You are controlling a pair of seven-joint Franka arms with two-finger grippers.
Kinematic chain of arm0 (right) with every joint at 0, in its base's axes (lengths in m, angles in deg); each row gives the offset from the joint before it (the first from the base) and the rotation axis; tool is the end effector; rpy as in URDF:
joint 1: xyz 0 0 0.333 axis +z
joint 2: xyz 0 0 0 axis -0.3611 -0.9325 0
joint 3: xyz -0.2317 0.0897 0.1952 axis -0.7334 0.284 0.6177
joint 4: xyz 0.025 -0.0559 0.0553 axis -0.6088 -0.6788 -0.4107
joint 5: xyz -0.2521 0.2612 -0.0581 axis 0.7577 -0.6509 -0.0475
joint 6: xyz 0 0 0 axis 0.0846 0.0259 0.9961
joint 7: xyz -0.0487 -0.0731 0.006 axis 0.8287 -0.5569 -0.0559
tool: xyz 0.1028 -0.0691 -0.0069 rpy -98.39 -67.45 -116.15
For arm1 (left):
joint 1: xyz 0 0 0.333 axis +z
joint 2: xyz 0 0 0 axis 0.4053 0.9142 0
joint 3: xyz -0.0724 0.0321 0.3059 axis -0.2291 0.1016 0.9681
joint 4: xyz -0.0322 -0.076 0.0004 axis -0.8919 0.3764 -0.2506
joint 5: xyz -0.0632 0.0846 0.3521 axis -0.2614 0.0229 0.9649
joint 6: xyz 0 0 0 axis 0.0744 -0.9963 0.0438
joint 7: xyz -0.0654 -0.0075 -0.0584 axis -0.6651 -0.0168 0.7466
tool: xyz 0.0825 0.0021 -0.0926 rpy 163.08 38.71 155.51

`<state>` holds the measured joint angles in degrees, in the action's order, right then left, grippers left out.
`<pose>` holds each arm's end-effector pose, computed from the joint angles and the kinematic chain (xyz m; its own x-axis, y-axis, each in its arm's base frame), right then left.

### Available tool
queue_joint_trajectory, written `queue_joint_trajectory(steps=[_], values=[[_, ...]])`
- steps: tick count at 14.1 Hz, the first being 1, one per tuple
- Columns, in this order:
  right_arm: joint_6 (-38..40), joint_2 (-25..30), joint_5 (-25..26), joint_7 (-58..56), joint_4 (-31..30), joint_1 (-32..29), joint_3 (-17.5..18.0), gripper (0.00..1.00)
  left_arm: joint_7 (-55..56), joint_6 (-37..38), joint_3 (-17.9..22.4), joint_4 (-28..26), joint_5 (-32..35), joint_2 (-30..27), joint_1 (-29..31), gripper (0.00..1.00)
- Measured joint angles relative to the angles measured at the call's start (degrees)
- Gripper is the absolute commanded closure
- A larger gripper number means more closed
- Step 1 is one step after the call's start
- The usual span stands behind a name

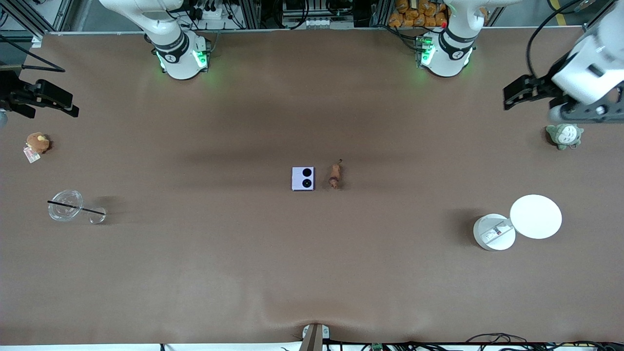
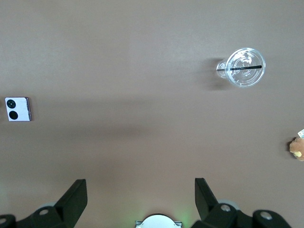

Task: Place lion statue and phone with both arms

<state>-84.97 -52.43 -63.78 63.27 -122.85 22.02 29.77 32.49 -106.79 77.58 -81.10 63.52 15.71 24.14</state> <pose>0.5086 -0.0019 0.6370 0.9953 0.0014 -0.0965 -0.0026 -0.9992 -0.0410 0.5055 -0.0978 0.6137 0.9920 -0.0403 -0.1199 -0.0432 -0.9988 -0.0216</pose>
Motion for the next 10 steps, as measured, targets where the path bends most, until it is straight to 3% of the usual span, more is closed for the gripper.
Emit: queue_joint_trajectory(steps=[4, 10], values=[[0.0, 0.0, 0.0, 0.0, 0.0, 0.0, 0.0, 0.0, 4.6, -4.1, -3.7, 0.0, 0.0, 4.9, -1.0, 0.0], [0.0, 0.0, 0.0, 0.0, -0.1, -0.1, -0.1, 0.0, 15.3, -16.6, -4.2, -0.1, 0.5, 15.8, -9.7, 0.0]])
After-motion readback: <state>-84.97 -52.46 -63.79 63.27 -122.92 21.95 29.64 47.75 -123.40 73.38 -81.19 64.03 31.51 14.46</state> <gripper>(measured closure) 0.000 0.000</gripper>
